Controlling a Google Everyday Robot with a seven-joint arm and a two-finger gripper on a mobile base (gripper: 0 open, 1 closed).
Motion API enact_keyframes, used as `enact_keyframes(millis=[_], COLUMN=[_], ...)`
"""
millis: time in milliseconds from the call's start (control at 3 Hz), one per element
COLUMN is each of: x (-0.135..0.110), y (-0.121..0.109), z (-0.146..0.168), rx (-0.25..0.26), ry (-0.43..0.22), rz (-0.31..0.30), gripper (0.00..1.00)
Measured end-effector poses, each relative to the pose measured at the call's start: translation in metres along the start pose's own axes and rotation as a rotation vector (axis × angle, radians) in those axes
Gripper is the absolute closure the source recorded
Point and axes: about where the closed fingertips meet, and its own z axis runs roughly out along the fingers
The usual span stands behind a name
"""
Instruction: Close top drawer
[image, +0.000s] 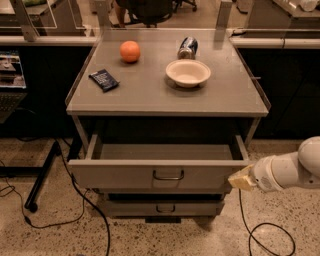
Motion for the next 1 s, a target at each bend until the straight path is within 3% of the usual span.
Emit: enact_keyframes(millis=[333, 667, 1000], x=[-0.008, -0.022, -0.041], y=[-0.009, -0.016, -0.021], z=[0.008, 0.011, 0.012], rx=[0.002, 0.038, 0.106], ry=[0.003, -0.004, -0.020], rz=[-0.027, -0.044, -0.041], gripper=[1.00, 1.00, 1.00])
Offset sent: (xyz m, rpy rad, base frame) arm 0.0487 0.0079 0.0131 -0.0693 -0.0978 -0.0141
